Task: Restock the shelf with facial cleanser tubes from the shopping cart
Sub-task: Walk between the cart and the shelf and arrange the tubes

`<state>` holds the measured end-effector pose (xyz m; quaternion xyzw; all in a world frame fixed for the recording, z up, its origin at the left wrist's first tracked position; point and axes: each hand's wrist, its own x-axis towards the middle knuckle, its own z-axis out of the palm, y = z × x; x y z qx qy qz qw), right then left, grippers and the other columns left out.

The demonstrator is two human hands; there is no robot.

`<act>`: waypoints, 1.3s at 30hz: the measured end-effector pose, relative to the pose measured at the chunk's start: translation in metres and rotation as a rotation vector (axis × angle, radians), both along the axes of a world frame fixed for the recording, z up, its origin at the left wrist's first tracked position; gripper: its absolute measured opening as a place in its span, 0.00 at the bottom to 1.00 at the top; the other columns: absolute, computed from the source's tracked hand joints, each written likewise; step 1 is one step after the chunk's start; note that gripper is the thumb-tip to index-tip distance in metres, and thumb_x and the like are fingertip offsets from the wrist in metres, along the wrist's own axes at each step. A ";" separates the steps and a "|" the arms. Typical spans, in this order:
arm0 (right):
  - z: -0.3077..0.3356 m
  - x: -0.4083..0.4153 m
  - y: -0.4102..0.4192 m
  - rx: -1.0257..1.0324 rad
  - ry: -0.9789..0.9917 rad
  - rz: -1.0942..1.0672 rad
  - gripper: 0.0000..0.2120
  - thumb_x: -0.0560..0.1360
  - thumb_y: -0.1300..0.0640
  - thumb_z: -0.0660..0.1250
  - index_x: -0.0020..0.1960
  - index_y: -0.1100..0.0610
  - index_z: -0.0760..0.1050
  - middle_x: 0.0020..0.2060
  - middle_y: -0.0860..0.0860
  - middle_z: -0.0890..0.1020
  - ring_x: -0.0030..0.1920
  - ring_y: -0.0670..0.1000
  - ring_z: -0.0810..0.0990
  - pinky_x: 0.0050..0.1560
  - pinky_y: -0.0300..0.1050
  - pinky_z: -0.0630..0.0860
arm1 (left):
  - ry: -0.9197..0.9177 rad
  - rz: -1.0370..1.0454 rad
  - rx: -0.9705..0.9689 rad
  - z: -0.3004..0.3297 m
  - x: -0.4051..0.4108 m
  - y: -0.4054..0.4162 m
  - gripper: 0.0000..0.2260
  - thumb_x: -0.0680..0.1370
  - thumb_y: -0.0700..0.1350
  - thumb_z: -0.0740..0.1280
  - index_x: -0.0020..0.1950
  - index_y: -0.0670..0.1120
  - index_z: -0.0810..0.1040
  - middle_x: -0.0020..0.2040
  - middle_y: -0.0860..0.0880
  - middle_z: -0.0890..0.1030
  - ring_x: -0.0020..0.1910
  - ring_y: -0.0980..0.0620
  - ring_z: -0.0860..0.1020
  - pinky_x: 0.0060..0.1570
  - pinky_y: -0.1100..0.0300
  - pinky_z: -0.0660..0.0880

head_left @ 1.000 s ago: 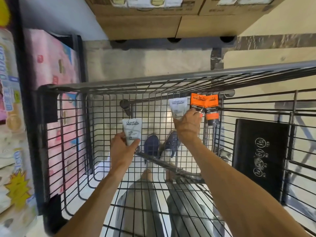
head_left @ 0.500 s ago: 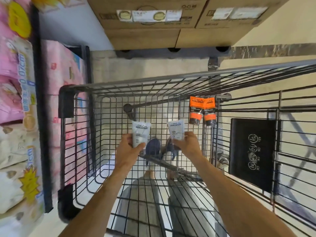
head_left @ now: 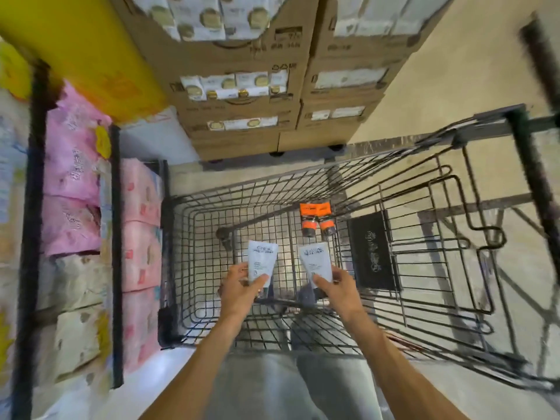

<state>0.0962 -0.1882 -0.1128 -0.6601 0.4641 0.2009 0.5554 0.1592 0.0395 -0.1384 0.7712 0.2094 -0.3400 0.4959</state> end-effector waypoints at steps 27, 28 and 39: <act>0.138 -0.063 0.002 0.175 -0.381 0.899 0.20 0.76 0.62 0.75 0.63 0.58 0.70 0.54 0.54 0.81 0.47 0.55 0.86 0.32 0.35 0.79 | -0.371 0.917 -0.018 0.161 -0.230 -0.033 0.18 0.72 0.40 0.80 0.57 0.49 0.78 0.53 0.51 0.86 0.48 0.52 0.85 0.45 0.56 0.83; 0.141 -0.070 0.012 0.177 -0.385 0.948 0.19 0.75 0.63 0.75 0.62 0.60 0.71 0.54 0.56 0.82 0.46 0.55 0.86 0.31 0.36 0.79 | -0.383 0.978 -0.008 0.165 -0.248 -0.031 0.18 0.72 0.40 0.80 0.58 0.49 0.78 0.53 0.50 0.85 0.48 0.51 0.85 0.47 0.54 0.83; 0.137 -0.202 0.137 0.365 -0.415 1.509 0.21 0.70 0.65 0.80 0.60 0.65 0.77 0.49 0.56 0.87 0.49 0.55 0.87 0.45 0.46 0.82 | -0.497 1.501 0.166 0.189 -0.467 -0.013 0.18 0.73 0.40 0.78 0.60 0.47 0.77 0.54 0.49 0.84 0.45 0.53 0.85 0.38 0.65 0.79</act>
